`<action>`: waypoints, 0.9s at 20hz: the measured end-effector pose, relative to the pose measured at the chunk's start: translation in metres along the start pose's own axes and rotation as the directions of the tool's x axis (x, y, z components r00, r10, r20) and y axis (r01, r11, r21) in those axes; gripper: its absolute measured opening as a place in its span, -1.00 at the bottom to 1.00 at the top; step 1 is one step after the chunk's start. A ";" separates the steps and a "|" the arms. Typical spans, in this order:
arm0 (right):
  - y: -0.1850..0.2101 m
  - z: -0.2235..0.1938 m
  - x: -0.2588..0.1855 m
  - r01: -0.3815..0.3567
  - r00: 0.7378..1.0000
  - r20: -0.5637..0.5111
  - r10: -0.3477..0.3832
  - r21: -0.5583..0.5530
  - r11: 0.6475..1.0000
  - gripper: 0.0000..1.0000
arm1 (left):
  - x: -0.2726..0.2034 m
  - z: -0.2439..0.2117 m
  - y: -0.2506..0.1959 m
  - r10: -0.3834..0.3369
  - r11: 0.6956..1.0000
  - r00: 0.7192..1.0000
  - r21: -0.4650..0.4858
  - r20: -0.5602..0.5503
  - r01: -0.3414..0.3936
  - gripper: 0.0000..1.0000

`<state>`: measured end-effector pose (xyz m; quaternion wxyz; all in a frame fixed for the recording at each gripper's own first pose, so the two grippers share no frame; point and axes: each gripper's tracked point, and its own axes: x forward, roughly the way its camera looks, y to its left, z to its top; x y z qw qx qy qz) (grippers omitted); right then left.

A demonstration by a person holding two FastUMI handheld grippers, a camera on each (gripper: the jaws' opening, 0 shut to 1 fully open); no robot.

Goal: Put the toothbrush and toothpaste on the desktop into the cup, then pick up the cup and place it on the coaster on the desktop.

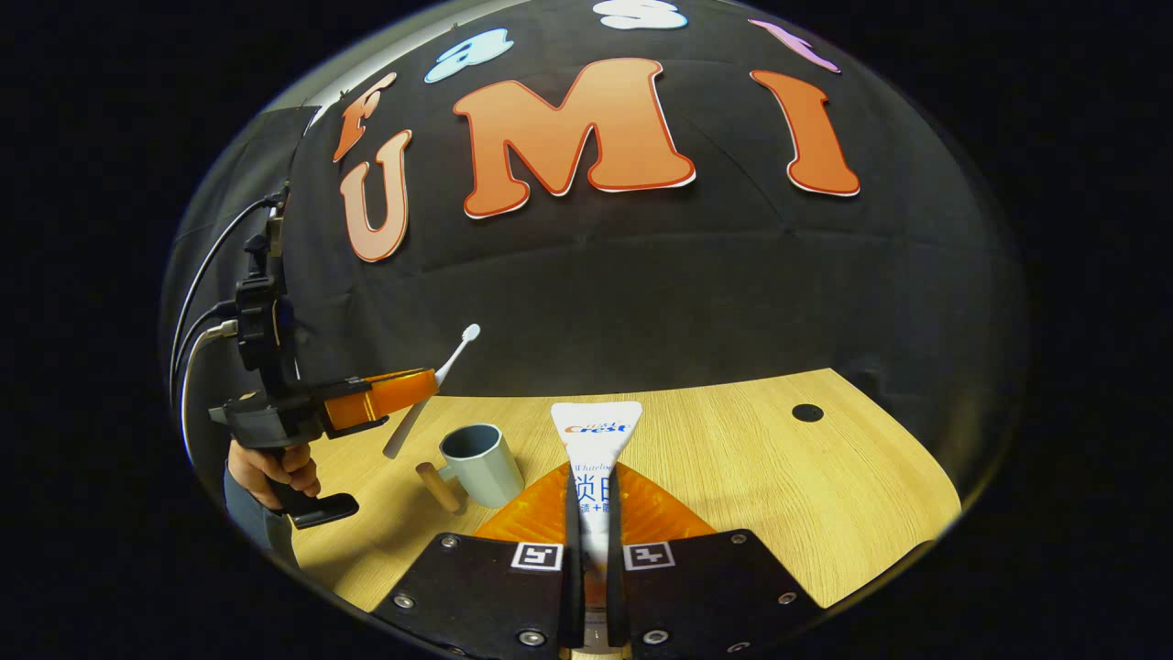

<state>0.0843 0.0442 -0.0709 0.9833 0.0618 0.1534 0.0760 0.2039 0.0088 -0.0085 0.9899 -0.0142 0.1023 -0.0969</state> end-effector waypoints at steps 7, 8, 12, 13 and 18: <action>-0.006 -0.003 0.023 0.003 1.000 -0.020 -0.004 -0.007 1.000 -0.81 | 0.049 -0.010 -0.010 -0.009 1.000 1.000 0.027 -0.009 0.009 -0.98; -0.007 -0.003 0.025 0.008 1.000 -0.022 -0.008 -0.005 1.000 -0.81 | 0.057 -0.011 -0.009 0.000 1.000 1.000 0.031 -0.003 0.000 -0.99; -0.014 -0.006 0.025 0.013 1.000 -0.028 -0.013 -0.005 1.000 -0.81 | 0.076 -0.021 -0.011 0.010 1.000 1.000 0.019 -0.014 -0.009 -0.98; -0.015 -0.007 0.026 0.015 1.000 -0.026 -0.015 -0.004 1.000 -0.81 | 0.078 -0.025 -0.011 0.010 1.000 1.000 0.015 -0.019 -0.009 -0.99; -0.014 -0.009 0.027 0.008 1.000 -0.030 -0.008 -0.006 1.000 -0.81 | 0.079 -0.045 0.000 0.048 0.999 0.998 -0.014 -0.047 -0.049 -0.98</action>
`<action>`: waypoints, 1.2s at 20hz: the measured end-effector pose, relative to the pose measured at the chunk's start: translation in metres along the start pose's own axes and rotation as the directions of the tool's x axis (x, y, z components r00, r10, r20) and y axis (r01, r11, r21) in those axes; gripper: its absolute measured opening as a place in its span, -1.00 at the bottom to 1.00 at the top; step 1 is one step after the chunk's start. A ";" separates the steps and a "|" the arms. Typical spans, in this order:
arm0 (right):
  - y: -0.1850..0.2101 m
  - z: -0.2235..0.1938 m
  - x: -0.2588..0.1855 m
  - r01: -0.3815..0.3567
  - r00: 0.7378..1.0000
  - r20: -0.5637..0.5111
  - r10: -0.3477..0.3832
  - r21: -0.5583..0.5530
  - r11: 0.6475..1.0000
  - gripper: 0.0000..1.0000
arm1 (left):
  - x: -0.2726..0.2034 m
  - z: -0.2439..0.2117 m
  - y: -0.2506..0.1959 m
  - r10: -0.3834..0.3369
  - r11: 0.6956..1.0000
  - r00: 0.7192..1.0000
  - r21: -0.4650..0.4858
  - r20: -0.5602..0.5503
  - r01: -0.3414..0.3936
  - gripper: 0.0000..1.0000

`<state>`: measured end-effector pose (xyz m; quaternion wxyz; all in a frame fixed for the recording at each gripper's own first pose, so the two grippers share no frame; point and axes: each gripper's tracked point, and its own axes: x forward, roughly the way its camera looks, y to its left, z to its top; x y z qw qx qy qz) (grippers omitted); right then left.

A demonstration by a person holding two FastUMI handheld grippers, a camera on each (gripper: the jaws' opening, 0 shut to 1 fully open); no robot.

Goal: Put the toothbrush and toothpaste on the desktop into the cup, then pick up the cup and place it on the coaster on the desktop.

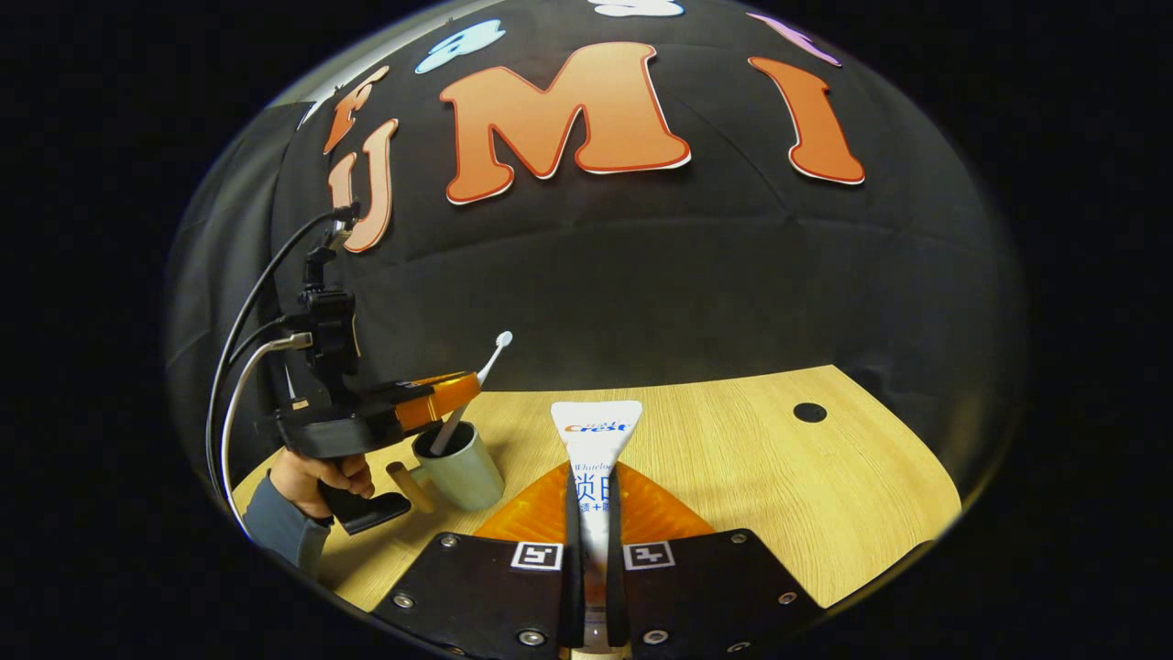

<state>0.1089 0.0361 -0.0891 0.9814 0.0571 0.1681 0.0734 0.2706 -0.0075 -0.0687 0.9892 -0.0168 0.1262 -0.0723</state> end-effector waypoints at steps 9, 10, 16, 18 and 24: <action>0.005 -0.001 0.000 -0.007 1.000 0.002 0.007 0.008 1.000 -0.81 | -0.007 -0.019 0.012 0.041 0.999 0.999 0.019 -0.025 -0.041 -0.97; 0.006 -0.001 0.000 -0.009 1.000 0.003 0.009 0.005 1.000 -0.81 | -0.008 -0.022 0.012 0.042 0.999 0.999 0.022 -0.029 -0.042 -0.96; 0.015 -0.001 -0.005 -0.021 1.000 0.004 0.021 -0.004 1.000 -0.80 | -0.021 -0.024 0.015 0.047 0.998 0.998 0.041 -0.043 -0.045 -0.92; 0.017 0.002 -0.007 -0.025 1.000 0.012 0.026 -0.007 1.000 -0.81 | -0.028 -0.024 0.013 0.033 0.999 0.998 0.036 -0.049 -0.032 -0.91; 0.020 0.005 -0.011 -0.030 0.999 0.021 0.030 -0.001 1.000 -0.80 | -0.036 -0.030 0.008 0.029 0.997 0.997 0.069 -0.074 -0.023 -0.82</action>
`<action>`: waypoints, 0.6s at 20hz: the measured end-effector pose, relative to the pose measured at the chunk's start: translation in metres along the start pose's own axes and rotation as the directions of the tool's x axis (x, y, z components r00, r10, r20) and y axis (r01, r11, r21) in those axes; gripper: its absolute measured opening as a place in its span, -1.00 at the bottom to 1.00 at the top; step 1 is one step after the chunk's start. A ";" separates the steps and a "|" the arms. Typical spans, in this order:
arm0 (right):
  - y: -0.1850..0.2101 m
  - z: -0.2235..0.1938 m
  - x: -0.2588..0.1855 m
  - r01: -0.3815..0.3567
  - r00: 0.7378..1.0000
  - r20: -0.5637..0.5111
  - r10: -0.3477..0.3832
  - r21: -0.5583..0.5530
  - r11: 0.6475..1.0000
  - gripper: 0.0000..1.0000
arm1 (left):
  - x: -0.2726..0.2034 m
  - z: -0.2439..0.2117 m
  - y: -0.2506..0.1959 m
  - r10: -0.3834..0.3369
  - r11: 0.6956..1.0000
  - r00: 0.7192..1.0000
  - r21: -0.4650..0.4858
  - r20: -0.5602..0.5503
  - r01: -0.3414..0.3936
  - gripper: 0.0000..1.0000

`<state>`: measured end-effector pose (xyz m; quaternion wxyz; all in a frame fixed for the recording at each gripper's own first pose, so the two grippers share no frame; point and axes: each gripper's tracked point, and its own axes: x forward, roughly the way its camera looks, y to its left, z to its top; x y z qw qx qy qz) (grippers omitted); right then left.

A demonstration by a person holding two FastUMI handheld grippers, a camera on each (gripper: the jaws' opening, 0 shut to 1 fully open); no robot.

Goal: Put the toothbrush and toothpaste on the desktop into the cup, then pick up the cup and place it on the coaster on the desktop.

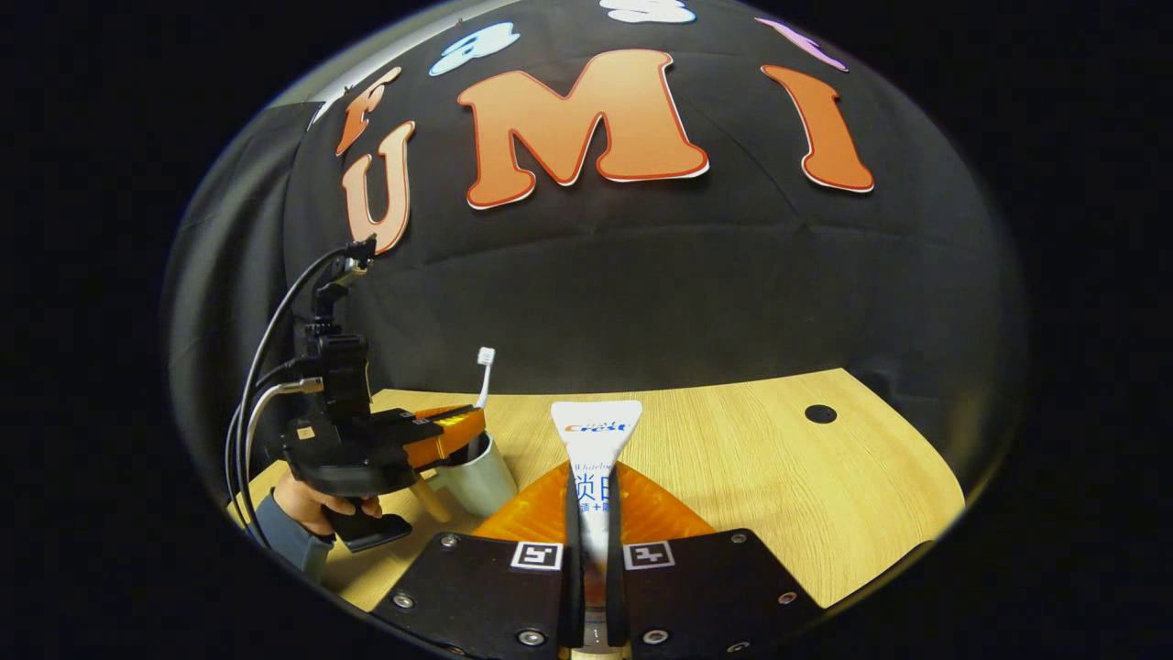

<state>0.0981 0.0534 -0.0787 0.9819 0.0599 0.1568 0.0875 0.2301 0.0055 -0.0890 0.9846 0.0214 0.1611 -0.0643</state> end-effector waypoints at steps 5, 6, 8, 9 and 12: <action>0.003 0.001 0.001 -0.008 1.000 0.005 0.008 0.016 1.000 -0.81 | -0.025 0.002 -0.010 -0.040 0.999 0.999 0.029 -0.013 0.040 -0.26; 0.005 0.003 0.000 -0.014 1.000 0.012 0.014 0.018 1.000 -0.80 | -0.031 0.003 -0.010 -0.043 0.998 0.999 0.035 -0.011 0.043 -0.09; 0.011 0.008 0.001 -0.028 0.999 0.036 0.027 0.026 0.999 -0.81 | -0.046 0.005 -0.009 -0.050 0.998 0.999 0.030 -0.007 0.050 0.36; 0.015 0.011 0.001 -0.044 0.998 0.045 0.042 0.034 0.998 -0.80 | -0.054 0.005 -0.009 -0.052 0.998 0.999 0.023 0.000 0.052 0.61; 0.031 0.023 0.004 -0.097 0.991 0.096 0.092 0.057 0.994 -0.80 | -0.079 0.004 0.003 -0.032 0.999 0.999 0.019 0.007 0.032 0.79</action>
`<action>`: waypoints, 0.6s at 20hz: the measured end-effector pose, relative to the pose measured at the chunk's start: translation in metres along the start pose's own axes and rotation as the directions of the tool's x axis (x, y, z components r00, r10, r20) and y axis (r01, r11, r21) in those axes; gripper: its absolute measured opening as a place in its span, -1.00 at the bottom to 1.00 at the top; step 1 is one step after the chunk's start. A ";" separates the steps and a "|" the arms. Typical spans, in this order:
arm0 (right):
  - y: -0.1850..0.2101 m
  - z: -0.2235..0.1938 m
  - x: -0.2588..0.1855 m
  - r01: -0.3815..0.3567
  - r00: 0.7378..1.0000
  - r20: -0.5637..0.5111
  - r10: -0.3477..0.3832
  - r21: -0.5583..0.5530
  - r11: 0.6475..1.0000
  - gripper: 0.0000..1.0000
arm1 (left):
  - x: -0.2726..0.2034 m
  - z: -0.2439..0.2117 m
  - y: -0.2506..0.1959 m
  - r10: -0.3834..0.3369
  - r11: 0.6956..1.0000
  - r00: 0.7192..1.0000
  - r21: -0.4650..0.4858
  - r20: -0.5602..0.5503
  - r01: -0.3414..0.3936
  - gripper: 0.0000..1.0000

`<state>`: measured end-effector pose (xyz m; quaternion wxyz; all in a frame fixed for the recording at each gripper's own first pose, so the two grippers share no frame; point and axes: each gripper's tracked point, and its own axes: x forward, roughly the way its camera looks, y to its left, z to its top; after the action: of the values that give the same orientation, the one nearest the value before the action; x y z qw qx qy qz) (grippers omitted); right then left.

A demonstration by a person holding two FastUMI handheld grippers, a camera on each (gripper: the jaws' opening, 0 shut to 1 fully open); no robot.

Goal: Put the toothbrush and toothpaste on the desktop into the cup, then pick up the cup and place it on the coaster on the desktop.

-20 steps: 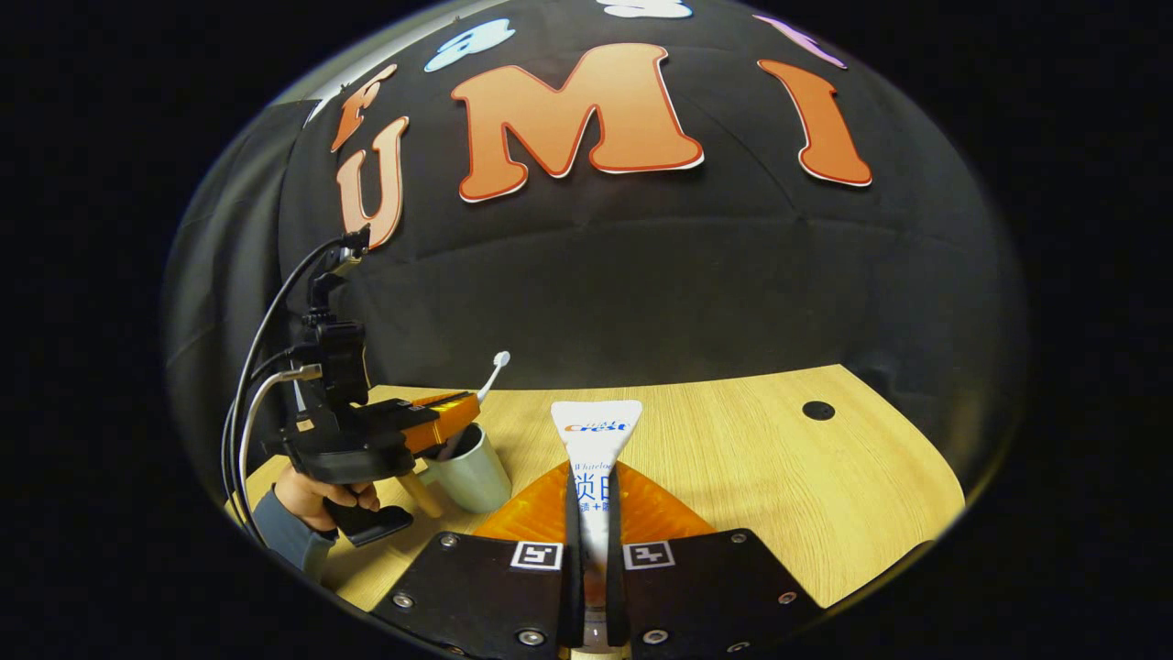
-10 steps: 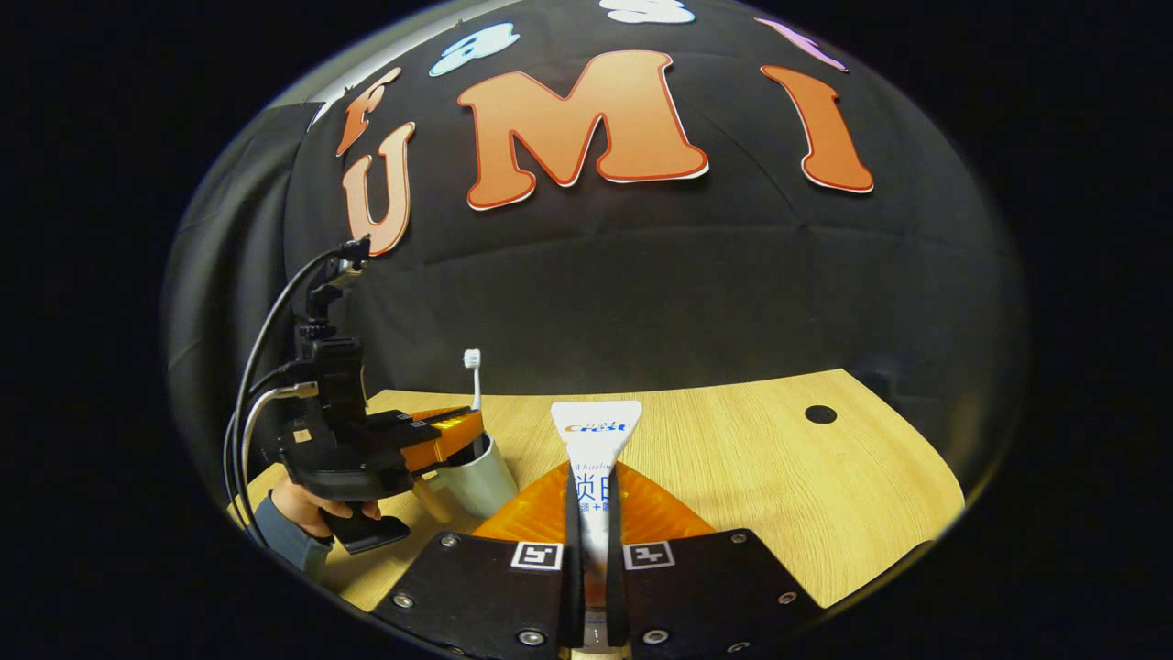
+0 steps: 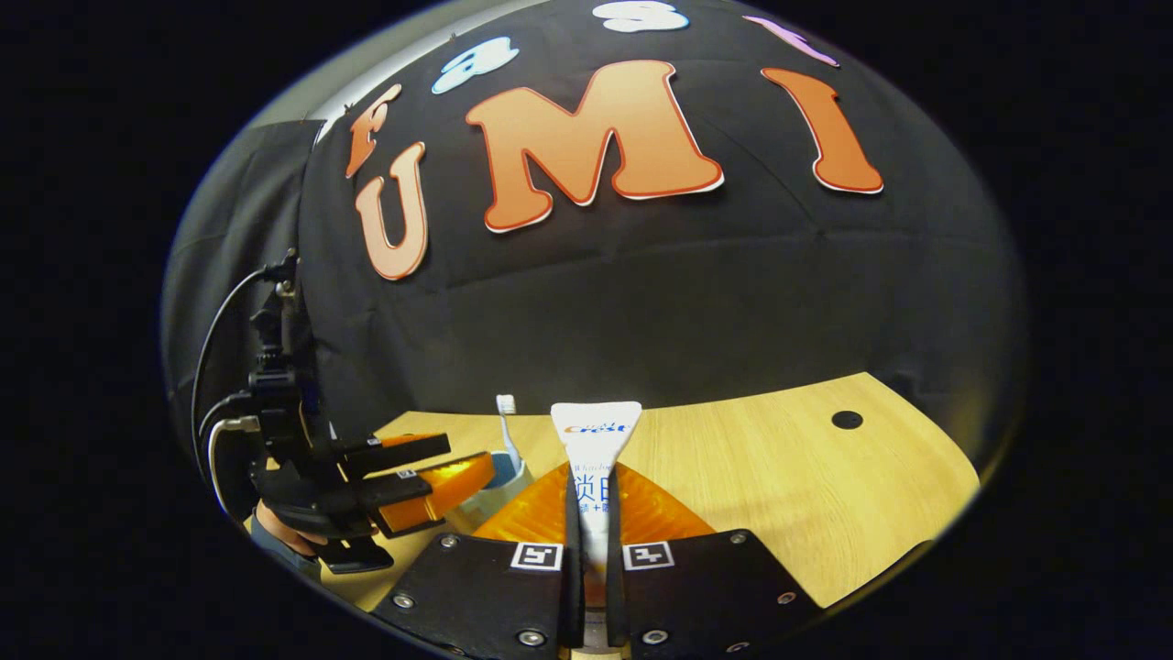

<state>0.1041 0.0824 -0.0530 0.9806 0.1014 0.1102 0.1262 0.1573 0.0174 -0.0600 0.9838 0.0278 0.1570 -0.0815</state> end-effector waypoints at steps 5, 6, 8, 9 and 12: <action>0.027 0.032 0.017 -0.089 0.987 0.137 0.081 0.049 0.995 -0.80 | -0.039 -0.019 0.017 0.027 0.999 0.999 -0.034 -0.026 -0.028 0.94; 0.034 0.038 0.022 -0.112 0.981 0.166 0.101 0.057 0.992 -0.81 | -0.045 -0.023 0.023 0.037 0.998 0.999 -0.044 -0.029 -0.039 0.94; 0.048 0.046 0.031 -0.154 0.967 0.215 0.138 0.061 0.986 -0.80 | -0.058 -0.031 0.034 0.060 0.997 0.997 -0.047 -0.039 -0.062 0.94; 0.055 0.050 0.037 -0.171 0.959 0.240 0.152 0.060 0.983 -0.80 | -0.064 -0.035 0.038 0.067 0.997 0.997 -0.045 -0.044 -0.069 0.94; 0.077 0.061 0.051 -0.222 0.930 0.312 0.196 0.050 0.974 -0.81 | -0.080 -0.044 0.045 0.093 0.994 0.995 -0.060 -0.038 -0.095 0.94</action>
<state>0.1496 0.1584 0.0127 0.9616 0.1724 -0.0486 0.2081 0.0769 0.0777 -0.0754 0.9841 0.0062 0.1751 -0.0299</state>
